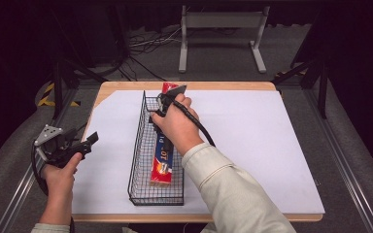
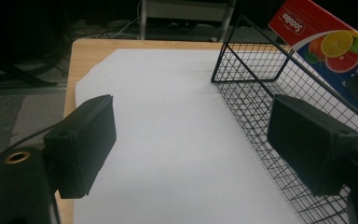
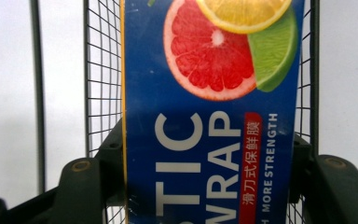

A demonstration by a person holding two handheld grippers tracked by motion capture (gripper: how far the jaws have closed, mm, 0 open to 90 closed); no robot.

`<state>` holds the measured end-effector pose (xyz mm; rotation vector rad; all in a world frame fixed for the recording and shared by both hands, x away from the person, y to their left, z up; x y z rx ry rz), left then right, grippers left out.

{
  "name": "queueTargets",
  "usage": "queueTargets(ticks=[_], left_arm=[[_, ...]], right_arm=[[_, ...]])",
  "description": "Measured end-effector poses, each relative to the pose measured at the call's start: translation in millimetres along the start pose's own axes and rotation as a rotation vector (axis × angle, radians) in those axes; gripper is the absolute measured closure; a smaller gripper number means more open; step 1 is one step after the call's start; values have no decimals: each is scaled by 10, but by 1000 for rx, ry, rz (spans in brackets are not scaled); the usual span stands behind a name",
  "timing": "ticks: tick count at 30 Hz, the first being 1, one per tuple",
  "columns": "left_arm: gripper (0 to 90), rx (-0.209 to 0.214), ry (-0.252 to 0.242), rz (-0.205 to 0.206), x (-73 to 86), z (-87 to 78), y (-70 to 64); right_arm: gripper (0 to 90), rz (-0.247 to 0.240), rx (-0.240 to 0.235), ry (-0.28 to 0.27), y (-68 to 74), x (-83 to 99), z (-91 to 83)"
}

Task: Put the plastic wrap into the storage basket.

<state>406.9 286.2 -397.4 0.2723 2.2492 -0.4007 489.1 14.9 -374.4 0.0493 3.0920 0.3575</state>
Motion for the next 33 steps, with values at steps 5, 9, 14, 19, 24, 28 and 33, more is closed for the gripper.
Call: queueTargets(ticks=[5,9,14,19,24,28,33], left_arm=[[162,3,5,-4,7,19,-2],[162,3,11,0,10,37,-11],[162,4,7,-1,7,28,-15],[161,4,9,-1,9,32,-14],[161,4,10,1,10,33,-8],[161,3,9,-1,10,31,-5],[161,1,9,-1,12,34,-3]], right_arm=[[389,-3,8,14,1,14,70],[388,-4,25,14,-3,21,109],[386,-8,52,13,-21,29,152],[386,3,50,26,-30,33,198],[384,4,55,37,-24,41,257],[381,3,59,48,-30,46,307],[380,3,77,46,-40,46,357]])
Point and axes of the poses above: each handheld gripper's, and its own axes: z roughly forward along the jaws, x roughly out of its underside, y roughly to its left, the point moved 5 cm from there along z, roughly forward along the jaws, and after that the axes turned 15 degrees about y, right-handed, at the moved point
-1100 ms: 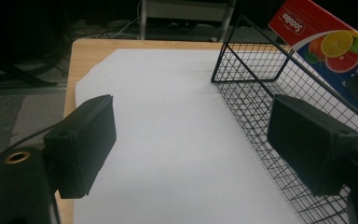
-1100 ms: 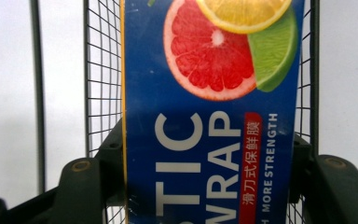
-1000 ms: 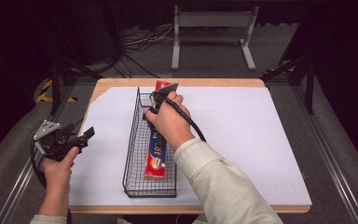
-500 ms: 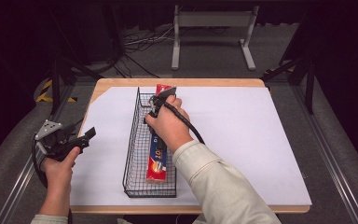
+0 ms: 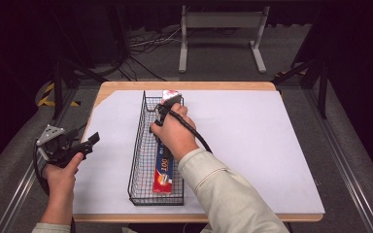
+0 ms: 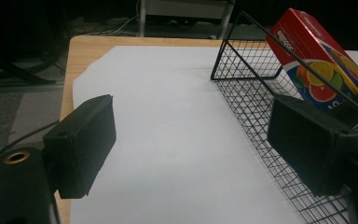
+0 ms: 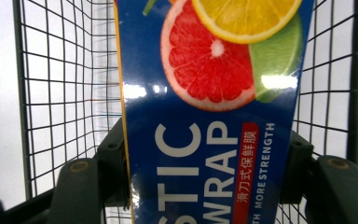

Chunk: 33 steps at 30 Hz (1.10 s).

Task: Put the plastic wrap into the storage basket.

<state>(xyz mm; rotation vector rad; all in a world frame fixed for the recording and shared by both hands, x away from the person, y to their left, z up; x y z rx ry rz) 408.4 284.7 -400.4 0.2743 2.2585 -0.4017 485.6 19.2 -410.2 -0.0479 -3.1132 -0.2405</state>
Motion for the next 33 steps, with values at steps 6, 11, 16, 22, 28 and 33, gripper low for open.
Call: queueTargets(ticks=[6,11,16,22,28,33], left_arm=[[161,2,2,-2,3,1,8],[161,1,3,-1,4,6,6],[161,0,3,-1,2,8,6],[160,3,5,-2,6,9,8],[160,1,6,-5,9,9,21],[160,3,6,-7,10,6,25]], right_arm=[[383,2,4,31,-11,17,55],[383,12,9,27,-21,14,76],[382,18,15,25,-29,11,85],[381,12,18,24,-35,-6,117],[380,12,21,30,-45,-16,127],[380,7,27,27,-49,-28,151]])
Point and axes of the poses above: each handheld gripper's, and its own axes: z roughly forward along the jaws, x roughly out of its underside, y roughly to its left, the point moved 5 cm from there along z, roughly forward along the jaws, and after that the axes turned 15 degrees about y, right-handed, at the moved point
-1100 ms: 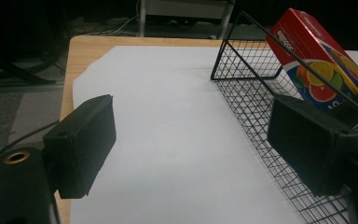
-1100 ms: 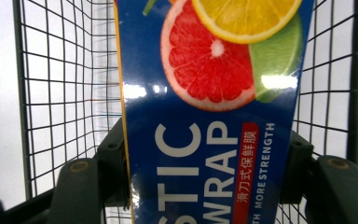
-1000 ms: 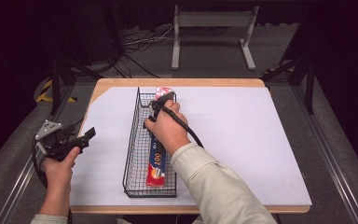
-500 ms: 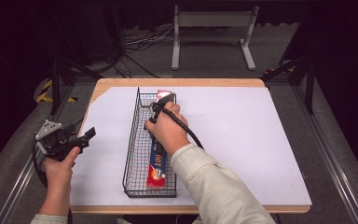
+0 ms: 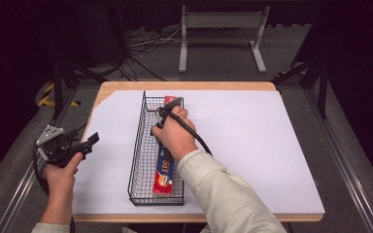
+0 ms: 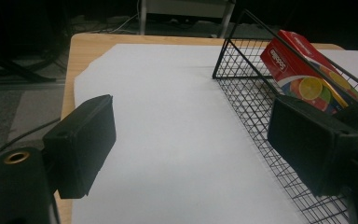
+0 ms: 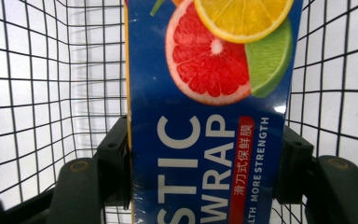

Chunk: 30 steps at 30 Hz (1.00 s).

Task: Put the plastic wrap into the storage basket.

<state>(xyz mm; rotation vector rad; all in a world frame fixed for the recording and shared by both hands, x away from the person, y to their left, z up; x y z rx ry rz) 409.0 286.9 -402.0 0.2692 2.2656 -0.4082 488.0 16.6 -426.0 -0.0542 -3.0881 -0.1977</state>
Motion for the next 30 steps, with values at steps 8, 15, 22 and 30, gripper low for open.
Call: queueTargets(ticks=[8,15,22,30], left_arm=[[160,1,1,-1,4,3,1],[160,-1,6,0,7,19,-1],[160,1,8,-1,9,31,-8],[160,7,14,-1,5,55,-9]], right_arm=[[378,0,2,3,-3,-13,19],[369,-7,1,4,-4,-16,20],[290,-38,-11,-20,17,-29,8],[280,-67,-9,-33,26,-24,-12]])
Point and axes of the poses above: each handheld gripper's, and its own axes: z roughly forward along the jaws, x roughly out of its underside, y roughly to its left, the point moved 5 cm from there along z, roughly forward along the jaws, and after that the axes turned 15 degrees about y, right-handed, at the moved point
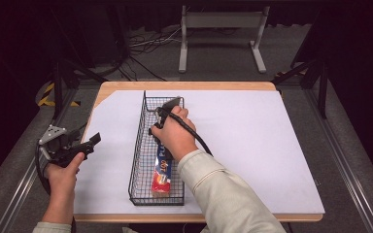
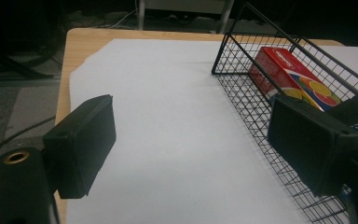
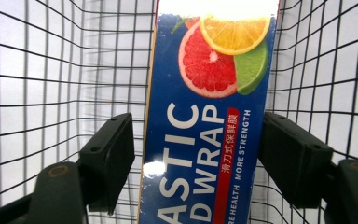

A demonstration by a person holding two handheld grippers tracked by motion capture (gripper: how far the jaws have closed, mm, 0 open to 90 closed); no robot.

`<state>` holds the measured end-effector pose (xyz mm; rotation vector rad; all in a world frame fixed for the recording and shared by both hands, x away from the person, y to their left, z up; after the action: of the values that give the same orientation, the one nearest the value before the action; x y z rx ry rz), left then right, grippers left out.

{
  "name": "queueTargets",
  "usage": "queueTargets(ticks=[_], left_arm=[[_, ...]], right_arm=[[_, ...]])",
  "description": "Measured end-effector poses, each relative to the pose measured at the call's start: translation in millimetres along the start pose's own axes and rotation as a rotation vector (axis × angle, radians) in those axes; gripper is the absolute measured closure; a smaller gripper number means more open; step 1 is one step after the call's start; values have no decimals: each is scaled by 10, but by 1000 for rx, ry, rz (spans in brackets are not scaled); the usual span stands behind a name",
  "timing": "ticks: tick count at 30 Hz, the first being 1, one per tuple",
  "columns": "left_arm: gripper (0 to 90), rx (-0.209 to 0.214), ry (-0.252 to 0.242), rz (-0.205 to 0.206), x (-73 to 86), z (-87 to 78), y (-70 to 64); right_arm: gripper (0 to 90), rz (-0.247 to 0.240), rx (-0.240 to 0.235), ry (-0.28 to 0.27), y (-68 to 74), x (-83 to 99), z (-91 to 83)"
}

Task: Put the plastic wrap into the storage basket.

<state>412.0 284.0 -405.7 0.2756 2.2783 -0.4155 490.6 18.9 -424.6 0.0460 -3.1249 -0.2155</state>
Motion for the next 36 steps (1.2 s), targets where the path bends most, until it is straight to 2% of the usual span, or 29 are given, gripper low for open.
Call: queueTargets(ticks=[12,16,18,21,23,26,28,30,32,34,36], left_arm=[[160,-1,4,-1,8,10,19],[160,0,5,0,5,23,7],[160,1,5,-1,6,22,7],[160,0,6,2,8,20,8],[160,0,3,-3,5,17,6],[160,1,3,-3,-3,19,-7],[160,1,4,3,-10,29,-12],[160,5,5,3,-15,44,-22],[160,4,8,8,-19,56,-27],[160,5,9,8,-20,64,-24],[160,6,9,5,-22,69,-22]], right_arm=[[278,-32,-22,-66,-1,-23,-116],[274,-57,-29,-99,-16,-31,-178],[274,-83,-35,-140,-30,-44,-220],[274,-87,-43,-151,-31,-45,-236],[274,-124,-86,-207,-24,-36,-307],[275,-164,-123,-257,-1,-5,-382],[275,-169,-128,-263,0,1,-397],[277,-194,-131,-292,-6,12,-441],[280,-234,-128,-310,-24,29,-476],[281,-294,-113,-355,-53,39,-521],[281,-313,-113,-377,-82,52,-544]])
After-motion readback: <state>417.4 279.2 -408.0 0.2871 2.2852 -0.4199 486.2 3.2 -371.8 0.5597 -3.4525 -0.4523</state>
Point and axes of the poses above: each handheld gripper's, and its own axes: z roughly forward along the jaws, x roughly out of its underside, y roughly to its left, the point moved 5 cm from there along z, roughly forward along the jaws, and after that the axes turned 15 degrees about y, right-handed, at the moved point
